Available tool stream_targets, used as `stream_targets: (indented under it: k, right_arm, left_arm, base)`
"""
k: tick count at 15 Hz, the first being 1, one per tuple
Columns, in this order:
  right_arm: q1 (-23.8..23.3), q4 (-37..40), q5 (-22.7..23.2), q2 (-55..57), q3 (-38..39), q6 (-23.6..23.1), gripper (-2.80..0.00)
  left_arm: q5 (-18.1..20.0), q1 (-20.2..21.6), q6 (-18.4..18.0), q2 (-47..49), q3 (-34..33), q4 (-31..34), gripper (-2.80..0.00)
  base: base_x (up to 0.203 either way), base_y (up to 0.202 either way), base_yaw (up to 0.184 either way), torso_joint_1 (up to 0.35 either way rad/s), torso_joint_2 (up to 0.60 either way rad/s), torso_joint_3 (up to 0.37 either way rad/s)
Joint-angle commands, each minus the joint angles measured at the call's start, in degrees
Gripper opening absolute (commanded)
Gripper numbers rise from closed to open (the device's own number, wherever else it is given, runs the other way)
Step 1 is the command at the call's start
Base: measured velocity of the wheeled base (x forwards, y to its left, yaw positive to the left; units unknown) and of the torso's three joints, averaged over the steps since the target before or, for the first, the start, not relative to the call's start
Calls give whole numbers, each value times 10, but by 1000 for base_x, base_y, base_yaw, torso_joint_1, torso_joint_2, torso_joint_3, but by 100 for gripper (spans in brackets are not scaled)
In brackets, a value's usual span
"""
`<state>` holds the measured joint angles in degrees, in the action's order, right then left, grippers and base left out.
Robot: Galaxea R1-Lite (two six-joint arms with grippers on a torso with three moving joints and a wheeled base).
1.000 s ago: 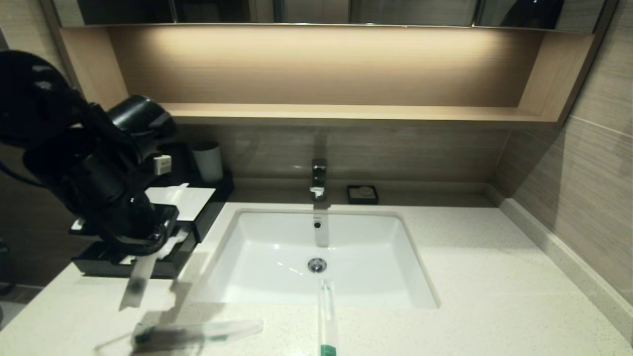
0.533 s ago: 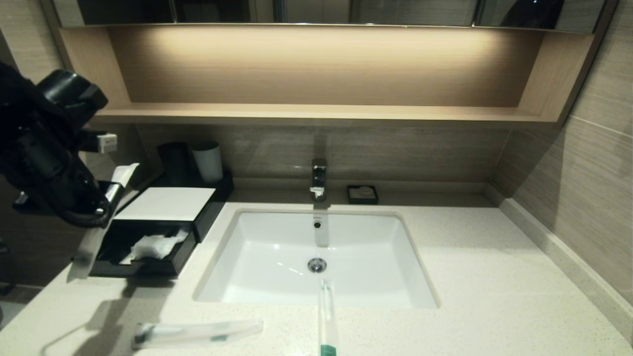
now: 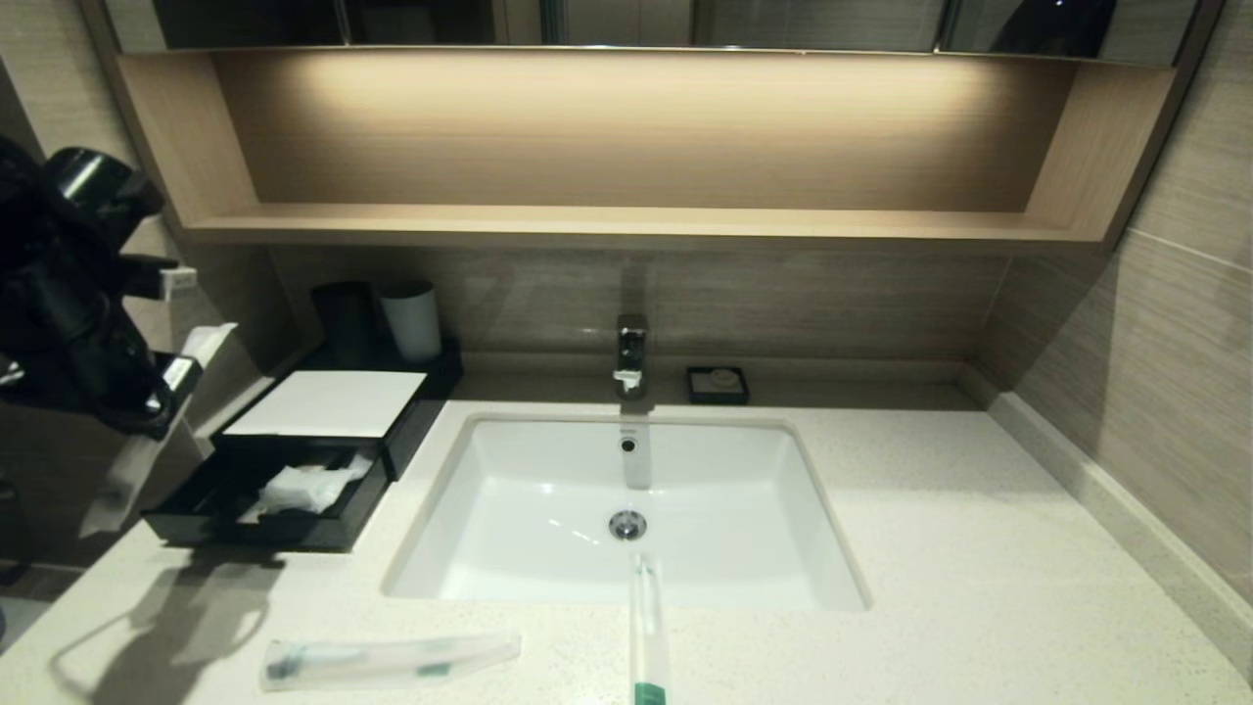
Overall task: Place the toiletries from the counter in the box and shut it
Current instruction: Place the bathroom toiletry into the drawer
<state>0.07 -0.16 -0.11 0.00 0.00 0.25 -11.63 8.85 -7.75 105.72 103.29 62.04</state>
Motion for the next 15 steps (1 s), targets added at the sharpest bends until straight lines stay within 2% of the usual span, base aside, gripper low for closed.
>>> stream_targets:
  k: [1, 5, 7, 15]
  right_arm:
    - [0, 0, 0, 0, 1, 0, -280]
    - [0, 0, 0, 0, 1, 0, -280]
    - [0, 0, 0, 0, 1, 0, -280]
    - [0, 0, 0, 0, 1, 0, -280]
  left_arm:
    - [-1, 17, -23, 39, 18, 4, -280]
    - [-1, 31, -61, 91, 73, 19, -280]
    - [1, 34, -80, 106, 74, 24, -280]
    - [15, 23, -84, 127, 73, 93, -280]
  base:
    - [0, 0, 0, 0, 0, 0]
    - [0, 0, 0, 0, 0, 0]
    - [0, 0, 0, 0, 0, 0]
    - [0, 0, 0, 0, 0, 0]
